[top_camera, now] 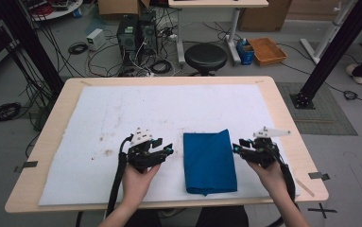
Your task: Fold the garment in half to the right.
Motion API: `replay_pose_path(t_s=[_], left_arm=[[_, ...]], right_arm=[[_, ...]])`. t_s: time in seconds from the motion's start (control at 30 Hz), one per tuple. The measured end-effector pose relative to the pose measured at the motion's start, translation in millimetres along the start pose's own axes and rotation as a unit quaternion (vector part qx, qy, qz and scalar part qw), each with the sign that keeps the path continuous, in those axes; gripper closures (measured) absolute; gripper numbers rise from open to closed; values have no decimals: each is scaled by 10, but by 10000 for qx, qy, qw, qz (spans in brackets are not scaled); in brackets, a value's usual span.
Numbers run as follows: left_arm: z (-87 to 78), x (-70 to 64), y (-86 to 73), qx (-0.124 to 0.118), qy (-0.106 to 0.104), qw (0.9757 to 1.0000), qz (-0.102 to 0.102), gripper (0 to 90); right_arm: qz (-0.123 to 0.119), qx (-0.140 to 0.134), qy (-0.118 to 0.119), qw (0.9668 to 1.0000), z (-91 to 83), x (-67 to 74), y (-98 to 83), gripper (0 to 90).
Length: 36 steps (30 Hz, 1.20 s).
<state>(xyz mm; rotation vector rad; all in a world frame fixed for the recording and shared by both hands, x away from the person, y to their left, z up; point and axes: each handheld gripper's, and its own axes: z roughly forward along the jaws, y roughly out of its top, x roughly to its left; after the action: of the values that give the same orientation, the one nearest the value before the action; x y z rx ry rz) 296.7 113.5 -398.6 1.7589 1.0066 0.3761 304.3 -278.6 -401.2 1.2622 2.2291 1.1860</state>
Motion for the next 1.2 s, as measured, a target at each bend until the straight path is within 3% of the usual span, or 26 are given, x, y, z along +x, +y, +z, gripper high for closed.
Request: replay_pose_path(t_s=[0.13,0.33,0.47,0.53,0.6,0.67,0.7,0.9,0.97,1.0,1.1,1.2], left_arm=[[-201,124,-2,-189,81,9994,272,418],[-401,295,-52,-416,272,9987,136,417],[-454,351,-86,-481,235,9985,84,418],[-459,353,-93,-484,237,9985,73,418],[-463,349,-93,-498,227,9985,89,418],[-468,348,-90,-513,210,9984,111,418],[-470,349,-88,-516,206,9984,109,417],[-492,357,-87,-520,203,9984,111,418],[-493,356,-89,-515,211,9984,102,417],[-494,357,-89,-511,204,9984,96,418],[-495,347,-86,-534,187,9984,73,418],[-496,341,-87,-522,181,9984,108,418]], right_arm=[[203,-79,128,9997,-258,173,-288,577],[571,353,453,9967,-321,317,-582,620],[696,465,533,9951,-285,363,-680,635],[649,499,489,9954,-262,386,-702,678],[608,561,481,9954,-243,397,-722,787],[432,586,396,9966,-244,417,-729,893],[349,570,369,9971,-257,421,-729,900],[336,596,194,9975,-302,407,-752,900],[374,615,245,9971,-314,399,-762,889],[392,520,274,9975,-324,395,-761,797],[553,321,360,9973,-344,397,-730,738],[582,381,384,9968,-306,421,-720,721]])
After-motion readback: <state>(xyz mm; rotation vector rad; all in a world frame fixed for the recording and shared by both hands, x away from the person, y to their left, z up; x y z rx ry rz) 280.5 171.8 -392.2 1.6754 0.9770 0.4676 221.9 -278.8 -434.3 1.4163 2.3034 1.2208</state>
